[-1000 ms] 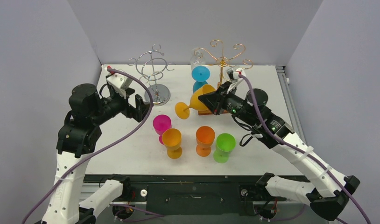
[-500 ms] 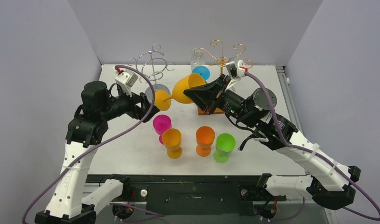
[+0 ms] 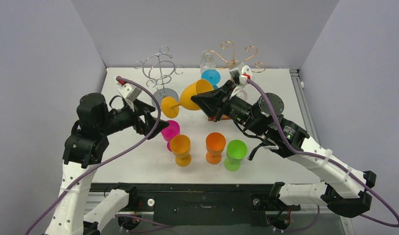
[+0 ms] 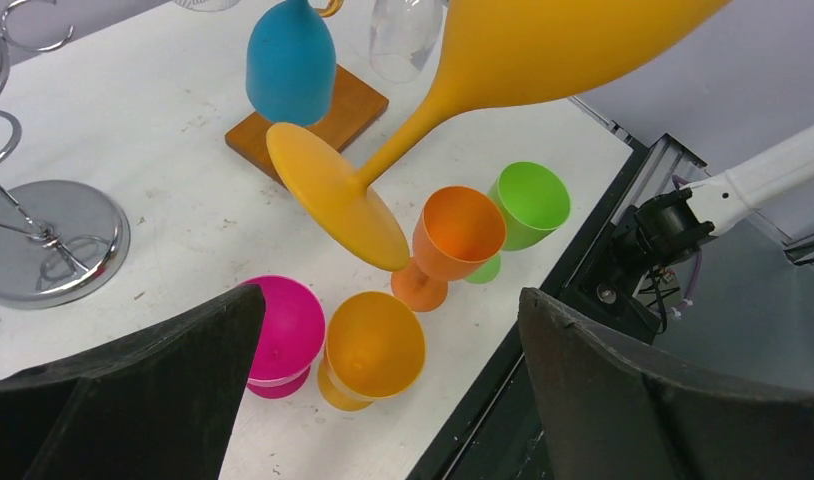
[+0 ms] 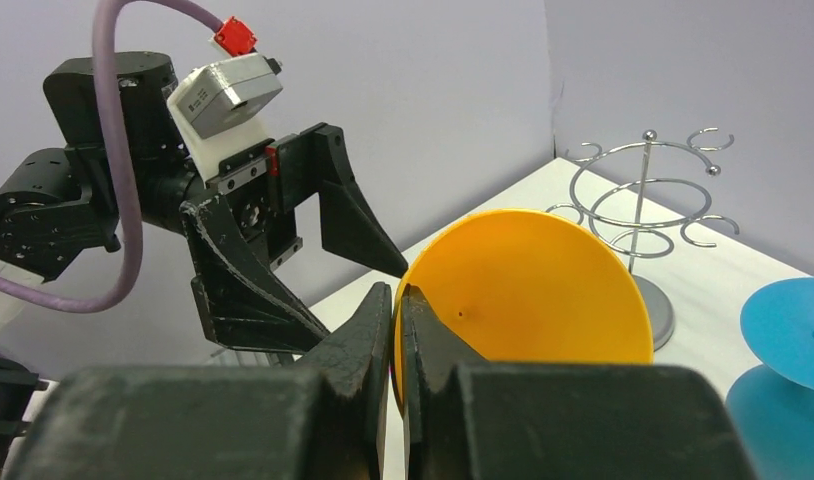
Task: Place the wine glass upside down on the wine glass rack
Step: Turn the wine glass upside down at the wine rack.
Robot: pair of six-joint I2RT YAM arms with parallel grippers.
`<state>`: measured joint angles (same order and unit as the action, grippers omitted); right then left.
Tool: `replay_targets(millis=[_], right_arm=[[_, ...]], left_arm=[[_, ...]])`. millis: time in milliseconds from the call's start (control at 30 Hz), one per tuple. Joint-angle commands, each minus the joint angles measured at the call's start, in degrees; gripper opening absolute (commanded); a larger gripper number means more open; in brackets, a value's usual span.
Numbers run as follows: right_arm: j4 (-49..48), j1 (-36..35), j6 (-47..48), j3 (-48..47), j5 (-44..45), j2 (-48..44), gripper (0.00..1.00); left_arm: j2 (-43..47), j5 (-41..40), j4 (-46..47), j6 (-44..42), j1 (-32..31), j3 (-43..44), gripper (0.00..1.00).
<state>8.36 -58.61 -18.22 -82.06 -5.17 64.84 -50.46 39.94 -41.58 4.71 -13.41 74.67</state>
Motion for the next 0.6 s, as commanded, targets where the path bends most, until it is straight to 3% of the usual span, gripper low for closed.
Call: replay_targets(millis=[0,100,267,333,433,467,567], right_arm=[[-3.5,-1.4,0.4,-0.5,-0.2,0.5,0.0],[-4.1,-3.2,0.5,-0.9,0.2,1.5,0.0],[-4.6,-5.9,2.2,-0.9,2.7,1.6,0.0],[-5.2,-6.7,3.2,-0.3,3.8,1.3,0.0],[-5.6,-7.7,4.2,0.7,4.8,0.8,0.0],[-5.4,-7.7,4.3,1.0,5.0,0.6,0.0],[-3.6,-7.7,4.2,1.9,7.5,0.1,0.22]], left_arm=[[-0.4,1.3,4.7,1.7,0.0,-0.4,0.96],[-2.5,-0.4,5.4,4.2,0.0,0.2,1.0],[-6.0,-0.2,4.5,6.0,0.0,2.5,0.76],[-6.6,0.7,4.4,6.1,0.2,2.8,0.61],[-7.0,1.3,4.5,6.1,1.0,3.5,0.25],[-7.1,1.2,4.3,5.9,1.2,4.0,0.19],[-7.3,0.1,3.4,4.3,2.0,5.9,0.09]])
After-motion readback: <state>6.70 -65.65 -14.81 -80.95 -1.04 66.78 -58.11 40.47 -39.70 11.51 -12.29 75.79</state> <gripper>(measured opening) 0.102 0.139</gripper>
